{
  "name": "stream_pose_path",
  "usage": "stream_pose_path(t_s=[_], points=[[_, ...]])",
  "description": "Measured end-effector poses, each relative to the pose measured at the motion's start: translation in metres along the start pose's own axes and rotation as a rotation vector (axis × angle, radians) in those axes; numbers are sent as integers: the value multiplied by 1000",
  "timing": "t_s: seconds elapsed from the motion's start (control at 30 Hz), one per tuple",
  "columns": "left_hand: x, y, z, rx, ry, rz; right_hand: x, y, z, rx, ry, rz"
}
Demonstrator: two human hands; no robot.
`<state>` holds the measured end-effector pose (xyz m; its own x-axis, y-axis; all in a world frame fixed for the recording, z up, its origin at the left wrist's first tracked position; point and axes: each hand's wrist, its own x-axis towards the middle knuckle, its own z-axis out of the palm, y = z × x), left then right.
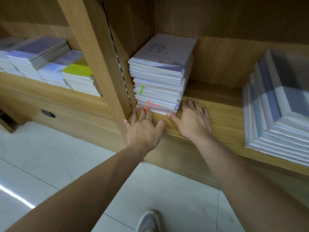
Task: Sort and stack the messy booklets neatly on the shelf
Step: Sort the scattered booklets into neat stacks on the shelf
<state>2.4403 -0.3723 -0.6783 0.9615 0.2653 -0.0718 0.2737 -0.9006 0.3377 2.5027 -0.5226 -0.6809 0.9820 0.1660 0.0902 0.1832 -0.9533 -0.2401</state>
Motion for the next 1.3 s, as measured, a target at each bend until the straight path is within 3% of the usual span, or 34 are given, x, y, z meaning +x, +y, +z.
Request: stream_pose_path(t_s=[0.8,1.1,1.3], points=[[-2,-3,10,7,59,22,0,-1,3,56,58,18],[-3,1,-1,7,-36,11,-5,-4,-1,76,58,6],[-22,0,-12,-103,84,151,-15,-5,-23,364,97,20]])
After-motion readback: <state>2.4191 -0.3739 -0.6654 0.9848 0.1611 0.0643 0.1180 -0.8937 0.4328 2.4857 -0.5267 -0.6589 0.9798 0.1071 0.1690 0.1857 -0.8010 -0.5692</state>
